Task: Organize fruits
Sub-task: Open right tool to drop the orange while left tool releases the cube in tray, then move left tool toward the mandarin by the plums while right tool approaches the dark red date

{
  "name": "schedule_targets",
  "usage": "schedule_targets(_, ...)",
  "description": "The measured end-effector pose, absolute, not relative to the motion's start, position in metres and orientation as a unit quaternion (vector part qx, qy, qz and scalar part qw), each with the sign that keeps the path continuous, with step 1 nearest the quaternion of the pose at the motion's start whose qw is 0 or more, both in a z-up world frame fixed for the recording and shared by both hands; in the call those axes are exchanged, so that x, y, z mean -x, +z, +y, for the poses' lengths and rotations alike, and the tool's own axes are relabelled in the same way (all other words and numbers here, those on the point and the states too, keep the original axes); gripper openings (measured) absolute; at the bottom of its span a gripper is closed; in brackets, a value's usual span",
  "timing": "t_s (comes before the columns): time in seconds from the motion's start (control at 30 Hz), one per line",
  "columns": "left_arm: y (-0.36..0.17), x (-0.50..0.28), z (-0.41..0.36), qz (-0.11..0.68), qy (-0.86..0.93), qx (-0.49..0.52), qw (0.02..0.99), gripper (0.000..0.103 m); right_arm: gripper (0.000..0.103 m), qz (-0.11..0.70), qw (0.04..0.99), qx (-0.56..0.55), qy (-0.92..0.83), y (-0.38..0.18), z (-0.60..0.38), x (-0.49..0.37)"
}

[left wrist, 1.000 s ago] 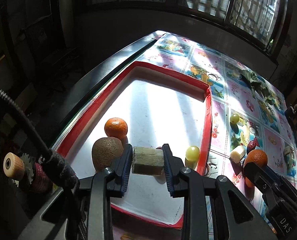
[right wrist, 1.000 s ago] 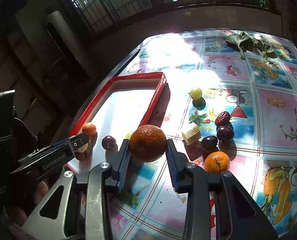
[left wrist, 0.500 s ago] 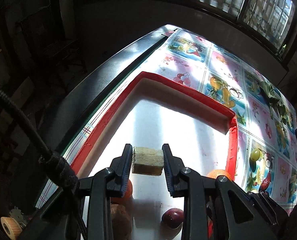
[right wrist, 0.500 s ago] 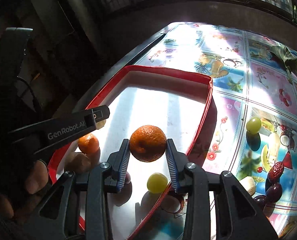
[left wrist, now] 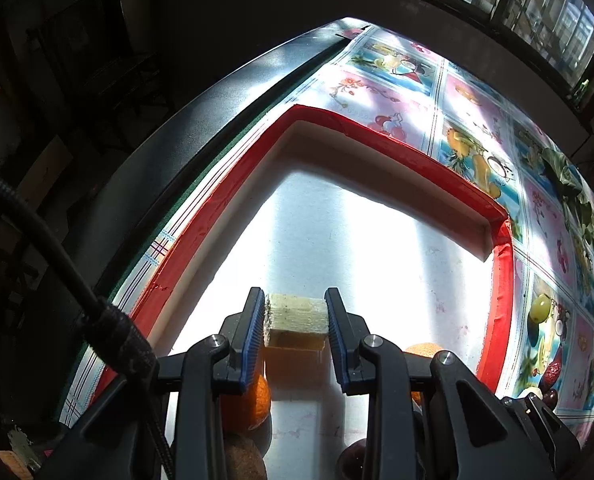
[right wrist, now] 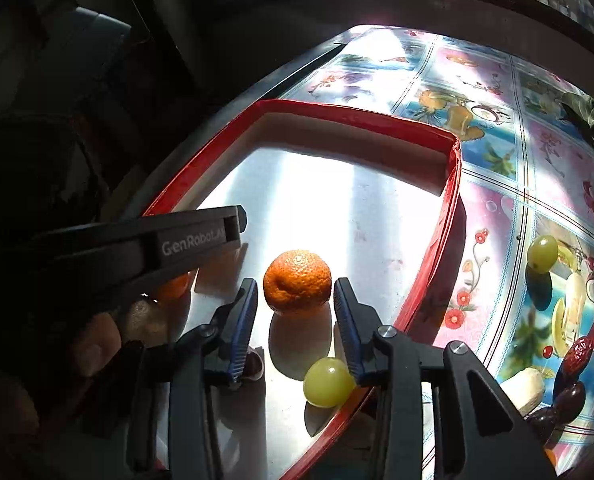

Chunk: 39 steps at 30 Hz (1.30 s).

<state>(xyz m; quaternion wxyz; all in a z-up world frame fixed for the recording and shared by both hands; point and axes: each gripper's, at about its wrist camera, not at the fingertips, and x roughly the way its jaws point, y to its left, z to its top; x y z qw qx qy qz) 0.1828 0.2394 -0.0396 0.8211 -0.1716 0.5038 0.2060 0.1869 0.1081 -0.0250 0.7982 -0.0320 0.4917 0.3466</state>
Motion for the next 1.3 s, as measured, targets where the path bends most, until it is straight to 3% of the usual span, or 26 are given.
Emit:
schedule_targets(0.23,-0.026,-0.17,0.237,0.492,0.202,0.178,0.828,0.041,0.042,0.478,0.805,0.011,0.35,-0.006,0.088,-0.17)
schedule_targets(0.67,-0.001,-0.134,0.198,0.474,0.158,0.198,0.843,0.044,0.046,0.459,0.826,-0.061,0.322,0.02,-0.006,-0.121)
schedule_targets(0.83,0.01,-0.116,0.165,0.462,0.118,0.2,0.856,0.056,0.047,0.46,0.836,-0.092,0.284,0.019,-0.057,-0.105)
schedule_targets(1.3,-0.003,-0.093,0.083,0.492,0.054,0.158,0.855,0.058,0.049,0.463,0.852,-0.132,0.205,0.013,-0.149,-0.068)
